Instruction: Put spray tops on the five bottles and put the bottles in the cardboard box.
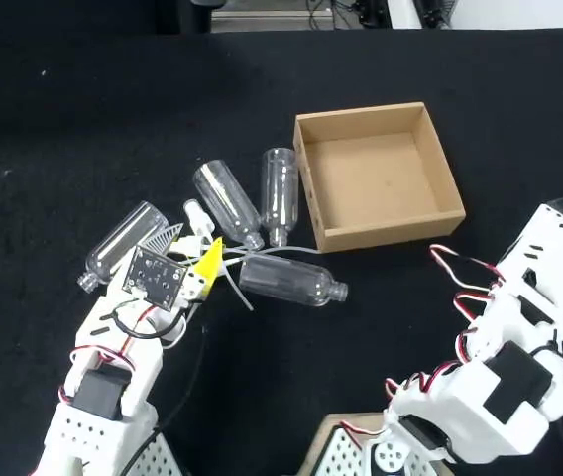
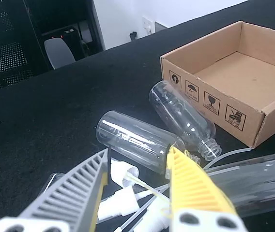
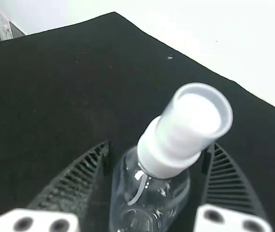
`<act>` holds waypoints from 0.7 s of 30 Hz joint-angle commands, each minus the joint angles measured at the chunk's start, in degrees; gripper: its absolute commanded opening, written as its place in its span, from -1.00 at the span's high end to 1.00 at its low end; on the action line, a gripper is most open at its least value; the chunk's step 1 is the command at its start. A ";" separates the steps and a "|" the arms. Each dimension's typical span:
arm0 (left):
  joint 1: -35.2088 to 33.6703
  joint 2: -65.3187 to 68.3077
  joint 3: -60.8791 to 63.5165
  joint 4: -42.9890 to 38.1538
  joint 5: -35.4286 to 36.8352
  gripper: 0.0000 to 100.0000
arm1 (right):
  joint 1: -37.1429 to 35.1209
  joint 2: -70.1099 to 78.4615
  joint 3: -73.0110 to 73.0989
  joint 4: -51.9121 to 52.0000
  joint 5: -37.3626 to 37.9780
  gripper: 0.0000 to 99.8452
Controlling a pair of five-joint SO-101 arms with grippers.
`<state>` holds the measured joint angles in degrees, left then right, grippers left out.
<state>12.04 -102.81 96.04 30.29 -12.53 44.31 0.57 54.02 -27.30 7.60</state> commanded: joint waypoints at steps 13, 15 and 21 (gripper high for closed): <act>0.84 -0.35 1.36 0.18 0.35 0.62 | 0.62 6.73 -3.21 -7.91 -0.26 0.46; 0.84 -0.35 1.36 0.18 0.35 0.62 | 0.62 6.46 -3.21 -7.91 -0.35 0.46; 0.84 -0.35 1.36 0.18 0.35 0.62 | 0.35 2.51 -1.01 -7.47 -0.18 0.46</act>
<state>12.04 -102.81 96.04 30.29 -12.53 44.31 7.52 53.76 -33.54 7.60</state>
